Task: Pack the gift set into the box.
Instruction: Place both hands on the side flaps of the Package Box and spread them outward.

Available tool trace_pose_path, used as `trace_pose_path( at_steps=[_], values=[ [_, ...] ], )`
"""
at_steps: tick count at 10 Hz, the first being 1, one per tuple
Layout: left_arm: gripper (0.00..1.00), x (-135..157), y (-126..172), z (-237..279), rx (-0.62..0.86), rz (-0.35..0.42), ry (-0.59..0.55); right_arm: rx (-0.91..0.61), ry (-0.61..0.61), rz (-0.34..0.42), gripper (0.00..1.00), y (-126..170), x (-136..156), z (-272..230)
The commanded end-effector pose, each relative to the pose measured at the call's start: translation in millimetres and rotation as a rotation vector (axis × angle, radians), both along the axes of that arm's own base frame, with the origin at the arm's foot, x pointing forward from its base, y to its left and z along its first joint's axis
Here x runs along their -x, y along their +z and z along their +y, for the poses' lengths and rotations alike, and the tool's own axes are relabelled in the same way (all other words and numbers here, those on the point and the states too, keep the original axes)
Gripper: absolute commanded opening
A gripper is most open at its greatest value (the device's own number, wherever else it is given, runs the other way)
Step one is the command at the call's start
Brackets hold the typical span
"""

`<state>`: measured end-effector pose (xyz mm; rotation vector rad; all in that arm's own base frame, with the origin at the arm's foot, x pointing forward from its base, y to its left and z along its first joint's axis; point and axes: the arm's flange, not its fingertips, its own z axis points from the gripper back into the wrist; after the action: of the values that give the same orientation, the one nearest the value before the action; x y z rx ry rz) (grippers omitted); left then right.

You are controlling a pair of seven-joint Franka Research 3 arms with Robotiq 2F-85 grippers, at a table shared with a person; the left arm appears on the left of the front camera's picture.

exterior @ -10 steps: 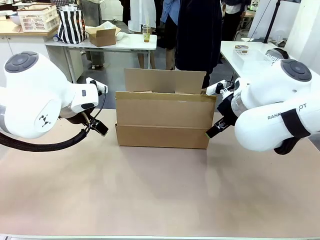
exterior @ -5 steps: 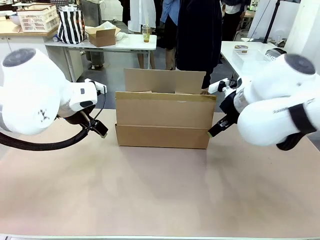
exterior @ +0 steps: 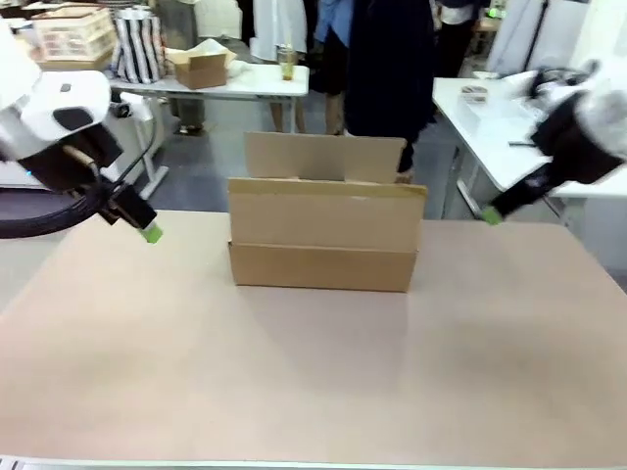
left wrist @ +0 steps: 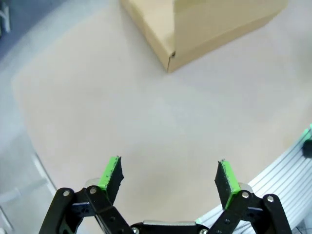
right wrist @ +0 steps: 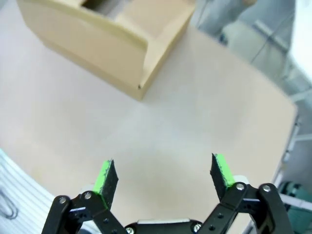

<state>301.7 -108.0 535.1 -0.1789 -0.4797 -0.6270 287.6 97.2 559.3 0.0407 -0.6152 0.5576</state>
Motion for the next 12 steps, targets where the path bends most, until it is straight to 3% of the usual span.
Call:
trace_pose_path(
  at_steps=[1, 2, 3, 4, 5, 6, 7, 8, 10, 12],
  values=[
    [1.00, -19, -34, -1, -0.020, 0.101, 0.020, 0.010, 0.001, 0.086, 1.00, -34, -25, 7],
    [1.00, -19, -34, -1, -0.020, 0.101, 0.020, 0.010, 0.001, 0.086, 1.00, -34, -25, 7],
    [1.00, -19, -34, -1, -0.020, 0.101, 0.020, -0.002, 0.001, -0.012, 1.00, 8, 12, -3],
    [1.00, 2, -5, 2, -0.008, 0.026, 0.006, -0.122, 0.011, 0.113, 1.00, -7, -5, -3],
    [1.00, 1, -8, 14, 0.132, 0.101, -0.149, -0.293, 0.033, 0.197, 1.00, -11, -11, -12],
    [1.00, 1, -10, 34, 0.308, 0.160, -0.236, -0.488, -0.019, 0.345, 1.00, -9, -16, -25],
    [1.00, 0, -14, 52, 0.451, 0.189, -0.301, -0.610, -0.075, 0.502, 1.00, -8, -20, -39],
    [1.00, -1, -20, 67, 0.625, 0.205, -0.365, -0.752, -0.048, 0.589, 1.00, -8, -22, -53],
    [1.00, -7, -33, 89, 0.949, 0.237, -0.440, -1.048, -0.005, 0.643, 1.00, -10, -30, -82],
    [1.00, -12, -39, 85, 1.107, 0.222, -0.385, -1.199, -0.036, 0.668, 1.00, -21, -42, -95]
  ],
)
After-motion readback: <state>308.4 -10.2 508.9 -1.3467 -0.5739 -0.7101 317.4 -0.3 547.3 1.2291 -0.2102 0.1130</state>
